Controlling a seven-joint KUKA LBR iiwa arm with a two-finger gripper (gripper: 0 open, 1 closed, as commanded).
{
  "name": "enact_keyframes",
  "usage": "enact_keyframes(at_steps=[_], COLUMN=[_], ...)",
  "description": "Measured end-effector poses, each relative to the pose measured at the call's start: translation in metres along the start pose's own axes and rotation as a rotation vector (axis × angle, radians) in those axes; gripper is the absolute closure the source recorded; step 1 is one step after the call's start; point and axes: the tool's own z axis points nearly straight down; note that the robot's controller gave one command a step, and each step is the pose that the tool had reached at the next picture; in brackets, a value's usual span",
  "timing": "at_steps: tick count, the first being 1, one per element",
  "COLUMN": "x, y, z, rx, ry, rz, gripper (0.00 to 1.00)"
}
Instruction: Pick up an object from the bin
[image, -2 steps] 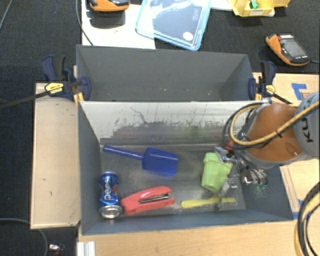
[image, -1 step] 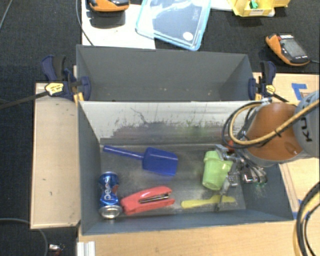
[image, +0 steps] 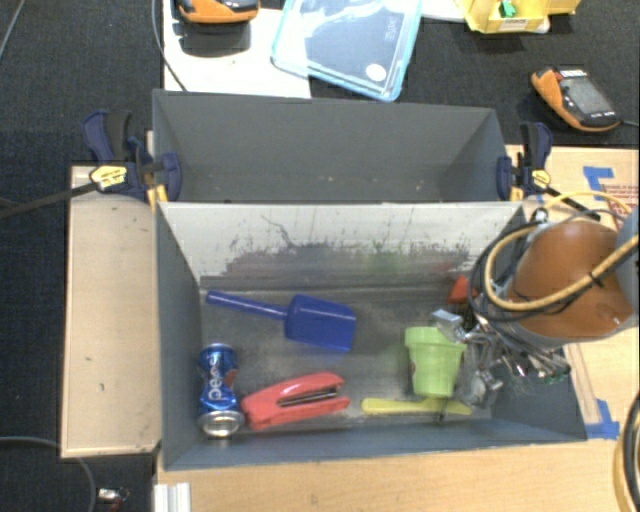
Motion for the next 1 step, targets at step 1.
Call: enact_keyframes(at_steps=[1], x=[-0.0022], y=[-0.0049], z=[0.0163], rx=[0.023], ry=[-0.061], rz=[-0.021], gripper=[0.0])
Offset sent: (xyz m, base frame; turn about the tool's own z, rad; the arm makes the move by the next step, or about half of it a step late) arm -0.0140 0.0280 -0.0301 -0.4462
